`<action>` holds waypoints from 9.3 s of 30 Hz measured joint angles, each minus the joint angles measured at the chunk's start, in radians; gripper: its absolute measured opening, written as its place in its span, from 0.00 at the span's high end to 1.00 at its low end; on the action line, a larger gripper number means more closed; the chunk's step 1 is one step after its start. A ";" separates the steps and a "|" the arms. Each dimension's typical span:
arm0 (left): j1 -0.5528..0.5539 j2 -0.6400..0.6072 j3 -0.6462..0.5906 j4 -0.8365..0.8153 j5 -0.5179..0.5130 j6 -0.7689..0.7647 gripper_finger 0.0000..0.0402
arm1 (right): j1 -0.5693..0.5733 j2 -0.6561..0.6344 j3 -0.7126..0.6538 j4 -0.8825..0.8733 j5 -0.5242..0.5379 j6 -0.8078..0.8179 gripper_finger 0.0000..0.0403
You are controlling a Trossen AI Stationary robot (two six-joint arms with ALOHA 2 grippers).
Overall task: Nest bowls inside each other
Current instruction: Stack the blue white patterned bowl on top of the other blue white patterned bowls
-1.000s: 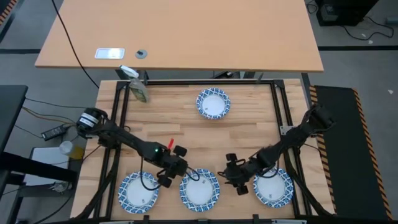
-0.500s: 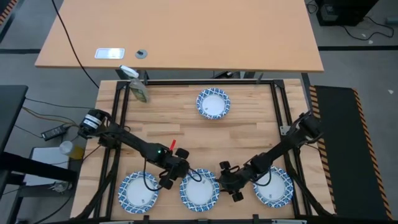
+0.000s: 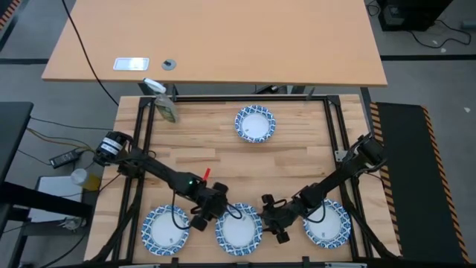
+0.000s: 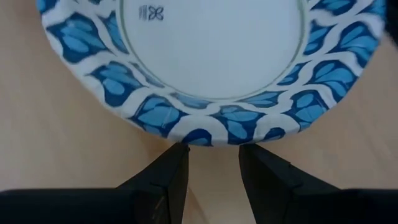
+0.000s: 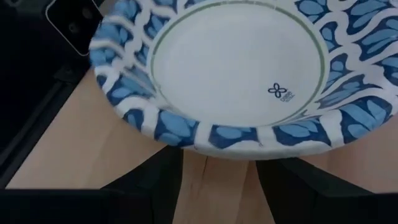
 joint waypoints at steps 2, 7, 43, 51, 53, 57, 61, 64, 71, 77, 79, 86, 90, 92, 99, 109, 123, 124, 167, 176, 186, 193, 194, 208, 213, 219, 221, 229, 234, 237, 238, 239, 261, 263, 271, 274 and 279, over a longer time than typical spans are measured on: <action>-0.004 0.000 0.000 0.020 0.001 0.002 0.64 | -0.001 0.000 0.000 0.001 0.007 -0.001 0.48; 0.001 0.000 0.000 0.019 -0.003 -0.014 0.64 | -0.012 0.000 0.000 -0.004 0.018 0.000 0.48; 0.529 -0.113 0.001 0.038 -0.171 0.362 0.64 | -0.565 -0.421 0.000 -0.505 0.103 -0.350 0.51; 0.683 -0.190 0.002 0.153 -0.145 0.459 0.64 | -0.767 -0.518 0.000 -0.511 0.043 -0.453 0.51; 0.726 -0.188 0.002 0.189 -0.138 0.478 0.64 | -0.817 -0.520 0.000 -0.511 0.037 -0.458 0.51; 0.802 -0.166 0.002 0.219 -0.071 0.479 0.64 | -0.905 -0.514 0.000 -0.514 -0.013 -0.472 0.51; 0.843 -0.144 0.002 0.292 -0.065 0.499 0.64 | -0.984 -0.509 0.000 -0.504 -0.027 -0.483 0.51; 0.873 -0.131 0.002 0.357 -0.062 0.510 0.64 | -1.049 -0.510 0.000 -0.503 -0.030 -0.479 0.51; 0.955 -0.063 0.002 0.350 -0.044 0.497 0.64 | -1.146 -0.508 0.000 -0.518 -0.060 -0.442 0.51; 0.953 -0.014 0.001 0.354 -0.021 0.486 0.64 | -1.172 -0.478 0.001 -0.609 -0.072 -0.421 0.51; 0.949 -0.008 0.001 0.349 -0.021 0.493 0.64 | -1.173 -0.471 0.001 -0.637 -0.027 -0.427 0.51; 0.946 -0.054 0.000 0.348 -0.064 0.533 0.64 | -1.167 -0.517 0.001 -0.671 -0.017 -0.424 0.51; 0.915 -0.153 0.000 0.317 -0.068 0.560 0.64 | -1.121 -0.601 0.001 -0.670 -0.097 -0.397 0.51; 0.871 -0.203 0.001 0.279 -0.073 0.583 0.64 | -1.074 -0.634 0.001 -0.665 -0.145 -0.379 0.51; 0.623 -0.243 0.001 0.092 -0.191 0.590 0.64 | -0.836 -0.617 0.001 -0.700 -0.105 -0.324 0.51; 0.351 -0.253 -0.003 0.032 -0.350 0.512 0.64 | -0.634 -0.564 0.000 -0.509 -0.054 -0.160 0.51; 0.133 -0.384 -0.153 -0.085 -0.479 0.300 0.64 | -0.370 -0.438 0.000 -0.398 0.125 -0.071 0.51; 0.118 -0.406 -0.154 -0.110 -0.480 0.277 0.64 | -0.362 -0.412 0.000 -0.378 0.125 -0.084 0.51; -0.323 -0.553 -0.261 -0.693 -0.104 -0.978 0.47 | -0.280 -0.060 0.269 -0.226 0.025 -0.202 0.51; -0.402 -0.552 -0.264 -0.688 -0.103 -1.088 0.45 | -0.282 0.079 0.448 -0.270 -0.062 -0.242 0.51; -0.423 -0.550 -0.310 -0.618 -0.103 -1.127 0.45 | -0.286 0.123 0.461 -0.284 -0.084 -0.244 0.51; -0.423 -0.550 -0.374 -0.555 -0.103 -1.145 0.46 | -0.287 0.119 0.461 -0.285 -0.085 -0.247 0.51; -0.423 -0.550 -0.377 -0.550 -0.103 -1.144 0.46 | -0.288 0.119 0.461 -0.285 -0.085 -0.248 0.51; -0.422 -0.550 -0.379 -0.542 -0.103 -1.130 0.72 | -0.289 0.131 0.465 -0.220 -0.107 -0.321 0.51; -0.395 -0.550 -0.379 -0.541 -0.119 -1.201 0.78 | -0.275 0.174 0.535 -0.225 -0.109 -0.409 0.51; -0.332 -0.551 -0.378 -0.490 -0.212 -1.314 0.83 | -0.282 0.207 0.579 -0.249 -0.114 -0.446 0.51; -0.311 -0.551 -0.378 -0.477 -0.229 -1.324 0.84 | -0.285 0.206 0.581 -0.272 -0.114 -0.451 0.51; -0.230 -0.551 -0.378 -0.429 -0.329 -1.388 0.84 | -0.254 0.224 0.579 -0.328 -0.052 -0.615 0.51; -0.194 -0.550 -0.378 -0.392 -0.349 -1.421 0.84 | -0.245 0.220 0.581 -0.394 0.035 -0.575 0.51; -0.172 -0.550 -0.378 -0.367 -0.370 -1.409 0.84 | -0.252 0.220 0.581 -0.486 0.050 -0.491 0.51; -0.162 -0.550 -0.378 -0.363 -0.378 -1.406 0.84 | -0.260 0.220 0.576 -0.494 0.030 -0.435 0.51; -0.152 -0.550 -0.378 -0.355 -0.387 -1.401 0.84 | -0.270 0.220 0.563 -0.490 -0.008 -0.375 0.51; 0.264 -0.550 -0.378 0.051 -0.303 -0.853 0.84 | -0.264 0.087 0.405 -0.502 0.031 -0.041 0.52; 0.314 -0.550 -0.368 0.069 -0.287 -0.788 0.84 | -0.264 0.030 0.405 -0.561 0.087 -0.054 0.52; 0.500 -0.543 -0.275 0.163 -0.286 -0.531 0.84 | -0.311 -0.190 0.296 -0.685 0.243 -0.061 0.53; 0.573 -0.500 -0.235 0.207 -0.279 -0.449 0.84 | -0.367 -0.273 0.216 -0.665 0.274 -0.055 0.53; 0.685 -0.357 -0.124 0.251 -0.234 -0.350 0.84 | -0.480 -0.394 0.094 -0.585 0.295 -0.061 0.53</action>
